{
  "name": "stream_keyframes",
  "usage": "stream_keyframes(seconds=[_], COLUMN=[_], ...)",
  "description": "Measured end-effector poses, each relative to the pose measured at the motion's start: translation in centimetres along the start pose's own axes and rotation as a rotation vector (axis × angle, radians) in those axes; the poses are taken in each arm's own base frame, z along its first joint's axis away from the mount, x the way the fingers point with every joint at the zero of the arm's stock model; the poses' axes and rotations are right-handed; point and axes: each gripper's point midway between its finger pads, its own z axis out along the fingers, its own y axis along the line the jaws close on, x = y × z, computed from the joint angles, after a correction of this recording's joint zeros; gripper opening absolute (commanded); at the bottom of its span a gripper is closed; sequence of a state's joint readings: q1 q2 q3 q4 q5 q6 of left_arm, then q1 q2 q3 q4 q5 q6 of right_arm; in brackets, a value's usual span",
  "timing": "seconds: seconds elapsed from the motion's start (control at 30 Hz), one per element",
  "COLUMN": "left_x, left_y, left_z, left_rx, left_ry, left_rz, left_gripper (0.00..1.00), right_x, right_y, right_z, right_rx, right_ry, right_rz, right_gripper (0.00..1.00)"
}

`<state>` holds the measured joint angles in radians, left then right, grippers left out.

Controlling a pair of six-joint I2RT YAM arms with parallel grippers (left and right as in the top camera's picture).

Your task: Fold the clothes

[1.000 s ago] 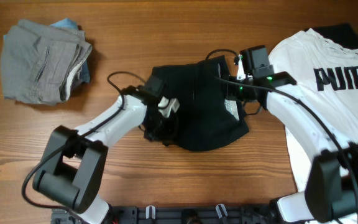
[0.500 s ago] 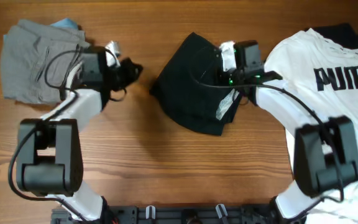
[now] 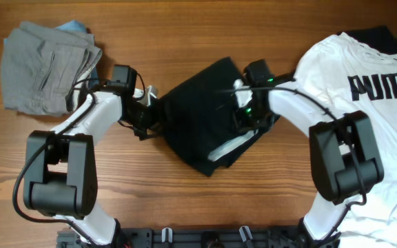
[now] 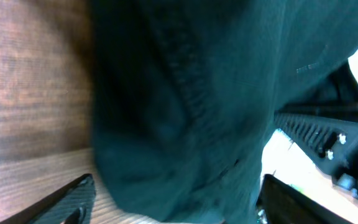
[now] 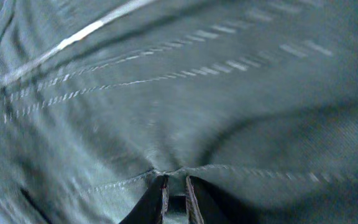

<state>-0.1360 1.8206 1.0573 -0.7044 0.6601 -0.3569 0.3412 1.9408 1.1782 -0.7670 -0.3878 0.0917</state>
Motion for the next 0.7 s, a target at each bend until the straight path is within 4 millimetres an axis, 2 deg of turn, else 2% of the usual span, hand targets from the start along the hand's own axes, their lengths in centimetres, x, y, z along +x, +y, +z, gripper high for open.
stream_keyframes(seconds=[0.07,0.17,0.3,0.37,0.5,0.6,0.7], left_x=[0.5,1.2,1.2,1.3,1.2,2.0,2.2], left_y=[0.1,0.7,0.8,0.8,0.0,-1.1,-1.6], left_z=[0.5,1.5,1.6,1.6,2.0,2.9,3.3], left_rx=[-0.023,-0.041,-0.028,-0.014,0.024,0.024,0.027], left_ry=[0.009,0.016,-0.01,-0.029,-0.038,-0.02,-0.019], left_rz=[0.009,-0.006,-0.048,-0.056,-0.056,-0.015,-0.012], left_gripper=[1.0,1.0,1.0,1.0,1.0,1.0,1.0], right_x=[0.6,0.4,-2.3,-3.0,-2.8,-1.6,-1.5], right_y=[1.2,1.6,2.0,1.0,-3.2,-6.4,-6.9], right_z=[0.2,-0.4,-5.2,-7.0,-6.3,-3.6,-2.7], right_rx=[0.001,0.017,0.049,0.101,0.225,0.276,0.277], right_ry=[0.003,-0.051,-0.254,-0.317,-0.308,-0.217,-0.187], right_rz=[-0.061,-0.085,-0.076,-0.032,0.195,0.354,0.393], right_gripper=[0.22,0.35,0.37,0.29,0.14,0.09,0.06])
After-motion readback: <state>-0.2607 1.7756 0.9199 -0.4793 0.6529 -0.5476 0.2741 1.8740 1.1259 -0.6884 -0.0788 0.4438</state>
